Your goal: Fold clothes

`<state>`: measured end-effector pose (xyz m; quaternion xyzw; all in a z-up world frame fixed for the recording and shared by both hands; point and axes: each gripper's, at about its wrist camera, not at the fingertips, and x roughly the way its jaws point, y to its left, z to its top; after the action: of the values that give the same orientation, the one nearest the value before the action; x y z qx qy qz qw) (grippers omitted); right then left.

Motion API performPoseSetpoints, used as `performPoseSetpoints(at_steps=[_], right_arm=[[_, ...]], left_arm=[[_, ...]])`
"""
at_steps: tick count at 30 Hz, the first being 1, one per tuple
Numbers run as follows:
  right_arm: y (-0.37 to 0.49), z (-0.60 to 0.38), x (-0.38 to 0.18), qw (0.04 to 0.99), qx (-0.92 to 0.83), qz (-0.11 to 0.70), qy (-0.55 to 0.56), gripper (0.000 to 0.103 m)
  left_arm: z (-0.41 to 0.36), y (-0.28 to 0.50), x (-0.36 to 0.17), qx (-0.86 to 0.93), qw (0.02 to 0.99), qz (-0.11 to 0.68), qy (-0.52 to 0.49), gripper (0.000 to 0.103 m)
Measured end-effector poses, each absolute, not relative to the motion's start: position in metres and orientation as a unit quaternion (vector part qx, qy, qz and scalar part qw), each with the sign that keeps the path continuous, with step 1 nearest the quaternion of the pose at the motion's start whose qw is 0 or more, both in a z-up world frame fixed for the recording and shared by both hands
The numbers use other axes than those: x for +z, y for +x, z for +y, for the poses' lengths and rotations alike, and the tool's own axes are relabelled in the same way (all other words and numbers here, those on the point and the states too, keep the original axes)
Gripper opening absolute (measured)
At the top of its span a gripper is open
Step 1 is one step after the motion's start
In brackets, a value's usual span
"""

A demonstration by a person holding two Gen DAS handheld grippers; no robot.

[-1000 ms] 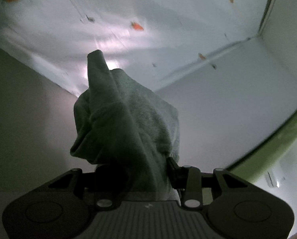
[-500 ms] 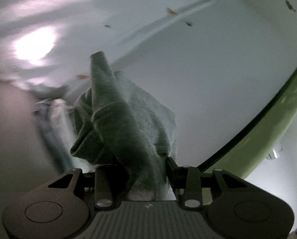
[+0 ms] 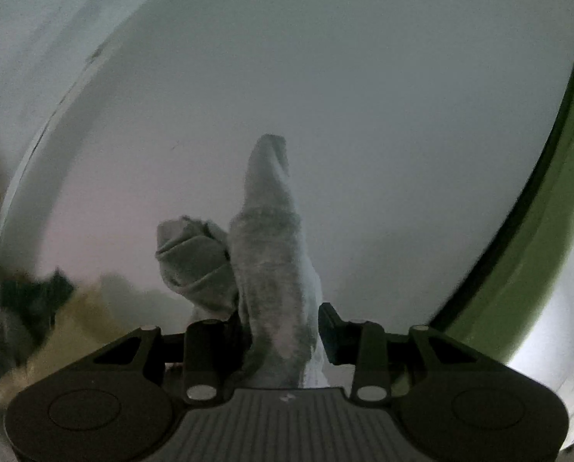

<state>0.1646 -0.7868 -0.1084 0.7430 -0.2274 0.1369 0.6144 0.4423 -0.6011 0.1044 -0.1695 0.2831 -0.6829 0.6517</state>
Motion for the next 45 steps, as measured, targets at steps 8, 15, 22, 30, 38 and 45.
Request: performPoseSetpoints(at_steps=[8,15,22,30,38,45], right_arm=[[0.201,-0.818,-0.109,0.769,-0.113,-0.064,0.626,0.043],[0.189,-0.806,-0.107,0.788,-0.207,-0.038,0.579,0.039],[0.203,-0.804,-0.060,0.858,-0.312,0.055,0.404,0.032],[0.208,-0.800,-0.034,0.863,-0.378,0.112,0.316,0.068],[0.210,-0.758,-0.016,0.894,-0.389,0.108,0.194,0.101],[0.216,-0.710,0.003,0.931,-0.336,0.073,0.125,0.103]], left_arm=[[-0.684,0.527,0.013,-0.558,0.740,0.365,-0.095,0.018],[-0.716,0.573,-0.042,-0.524,0.744,0.403,-0.099,0.018],[-0.720,0.594,-0.057,-0.504,0.750,0.411,-0.118,0.027],[-0.696,0.596,-0.042,-0.448,0.789,0.406,-0.105,0.073],[-0.611,0.537,-0.020,-0.409,0.833,0.358,-0.107,0.100],[-0.524,0.436,-0.003,-0.350,0.888,0.291,-0.063,0.103]])
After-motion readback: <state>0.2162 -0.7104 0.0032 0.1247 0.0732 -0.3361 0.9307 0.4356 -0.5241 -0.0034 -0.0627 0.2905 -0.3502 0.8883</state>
